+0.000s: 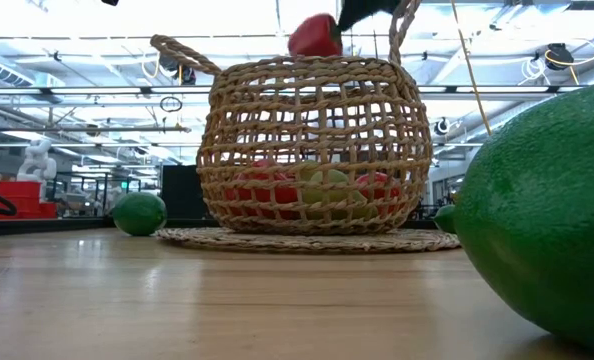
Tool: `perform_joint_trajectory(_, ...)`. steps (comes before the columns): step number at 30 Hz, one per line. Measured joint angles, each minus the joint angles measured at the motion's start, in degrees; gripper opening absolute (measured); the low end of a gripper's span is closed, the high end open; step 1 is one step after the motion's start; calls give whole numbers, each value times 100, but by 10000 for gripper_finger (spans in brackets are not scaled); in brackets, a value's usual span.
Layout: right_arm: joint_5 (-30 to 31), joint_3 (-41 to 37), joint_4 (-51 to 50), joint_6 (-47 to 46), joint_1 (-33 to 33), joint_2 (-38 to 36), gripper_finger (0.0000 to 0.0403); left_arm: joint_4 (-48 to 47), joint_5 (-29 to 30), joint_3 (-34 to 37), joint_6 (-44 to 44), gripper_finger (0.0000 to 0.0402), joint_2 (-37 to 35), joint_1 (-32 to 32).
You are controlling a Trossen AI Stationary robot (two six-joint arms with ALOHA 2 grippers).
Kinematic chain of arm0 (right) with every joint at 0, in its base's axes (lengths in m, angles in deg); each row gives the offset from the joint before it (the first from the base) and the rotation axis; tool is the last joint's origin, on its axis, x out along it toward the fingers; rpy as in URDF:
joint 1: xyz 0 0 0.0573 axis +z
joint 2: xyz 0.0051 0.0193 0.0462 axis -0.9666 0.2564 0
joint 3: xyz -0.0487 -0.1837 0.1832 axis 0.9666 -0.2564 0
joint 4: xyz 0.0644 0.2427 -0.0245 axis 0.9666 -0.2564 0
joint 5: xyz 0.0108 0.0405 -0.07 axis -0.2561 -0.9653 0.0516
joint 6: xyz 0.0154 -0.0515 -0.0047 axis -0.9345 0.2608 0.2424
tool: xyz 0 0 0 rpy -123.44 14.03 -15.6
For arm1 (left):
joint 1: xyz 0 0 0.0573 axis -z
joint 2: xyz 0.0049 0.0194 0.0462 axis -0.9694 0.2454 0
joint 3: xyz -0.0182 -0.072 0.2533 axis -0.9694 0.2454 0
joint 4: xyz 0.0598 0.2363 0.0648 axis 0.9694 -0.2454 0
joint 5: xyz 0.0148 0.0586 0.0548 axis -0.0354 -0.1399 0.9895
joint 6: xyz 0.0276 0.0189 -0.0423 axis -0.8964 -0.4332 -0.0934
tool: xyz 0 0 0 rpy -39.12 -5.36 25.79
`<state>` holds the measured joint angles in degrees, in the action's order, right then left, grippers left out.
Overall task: Build produce basket
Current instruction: Put the red bell pepper into the basket
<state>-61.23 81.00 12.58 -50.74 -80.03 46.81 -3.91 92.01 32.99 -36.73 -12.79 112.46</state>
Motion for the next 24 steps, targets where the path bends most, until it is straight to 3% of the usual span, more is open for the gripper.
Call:
perform_joint_trajectory(11, 61, 0, -593, 307, -334, 851, 27, 2, 2, 0, 31, 97, 0, 0)
perform_joint_trajectory(24, 1201, -7, -1002, 310, -313, 1424, 44, -12, 2, 0, 0, 97, -2, 0)
